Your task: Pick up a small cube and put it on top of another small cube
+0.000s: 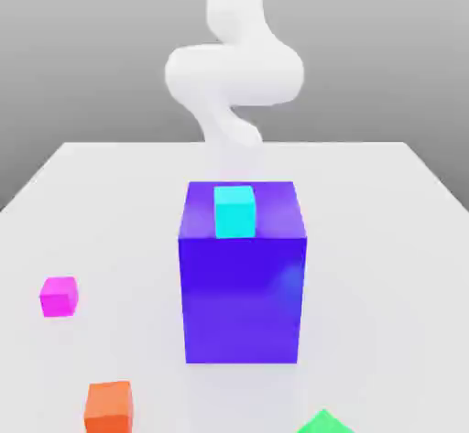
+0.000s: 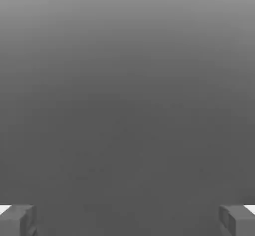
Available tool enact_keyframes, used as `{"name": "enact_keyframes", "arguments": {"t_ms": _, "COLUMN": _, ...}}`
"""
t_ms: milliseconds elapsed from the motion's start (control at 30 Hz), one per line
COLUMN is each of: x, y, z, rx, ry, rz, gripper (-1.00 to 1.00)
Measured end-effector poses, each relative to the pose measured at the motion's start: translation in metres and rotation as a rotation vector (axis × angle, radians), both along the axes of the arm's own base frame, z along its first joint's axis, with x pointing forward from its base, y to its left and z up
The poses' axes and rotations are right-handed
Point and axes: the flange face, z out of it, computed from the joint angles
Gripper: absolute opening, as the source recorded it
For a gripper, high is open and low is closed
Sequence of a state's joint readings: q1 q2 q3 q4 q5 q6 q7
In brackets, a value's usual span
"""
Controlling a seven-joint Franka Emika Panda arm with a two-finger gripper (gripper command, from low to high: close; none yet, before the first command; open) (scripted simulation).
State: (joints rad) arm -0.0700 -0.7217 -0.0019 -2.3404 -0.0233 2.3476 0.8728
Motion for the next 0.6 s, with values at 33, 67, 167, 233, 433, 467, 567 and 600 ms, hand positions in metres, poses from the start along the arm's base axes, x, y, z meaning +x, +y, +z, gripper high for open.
{"name": "enact_keyframes", "arguments": {"t_ms": 33, "x": 0.011, "y": -0.013, "z": -0.019, "rx": 0.014, "ry": 0.029, "rz": -0.054, "gripper": 0.00}}
{"name": "enact_keyframes", "arguments": {"t_ms": 67, "x": 0.020, "y": -0.027, "z": -0.038, "rx": 0.029, "ry": 0.057, "rz": -0.105, "gripper": 0.00}}
{"name": "enact_keyframes", "arguments": {"t_ms": 167, "x": 0.038, "y": -0.069, "z": -0.095, "rx": 0.075, "ry": 0.134, "rz": -0.257, "gripper": 0.00}}
{"name": "enact_keyframes", "arguments": {"t_ms": 233, "x": 0.043, "y": -0.098, "z": -0.134, "rx": 0.109, "ry": 0.183, "rz": -0.357, "gripper": 0.00}}
{"name": "enact_keyframes", "arguments": {"t_ms": 433, "x": 0.026, "y": -0.182, "z": -0.251, "rx": 0.225, "ry": 0.318, "rz": -0.660, "gripper": 0.00}}
{"name": "enact_keyframes", "arguments": {"t_ms": 467, "x": 0.019, "y": -0.194, "z": -0.271, "rx": 0.246, "ry": 0.339, "rz": -0.710, "gripper": 0.00}}
{"name": "enact_keyframes", "arguments": {"t_ms": 567, "x": -0.008, "y": -0.226, "z": -0.327, "rx": 0.315, "ry": 0.401, "rz": -0.861, "gripper": 0.00}}
{"name": "enact_keyframes", "arguments": {"t_ms": 600, "x": -0.019, "y": -0.235, "z": -0.346, "rx": 0.340, "ry": 0.420, "rz": -0.911, "gripper": 0.00}}
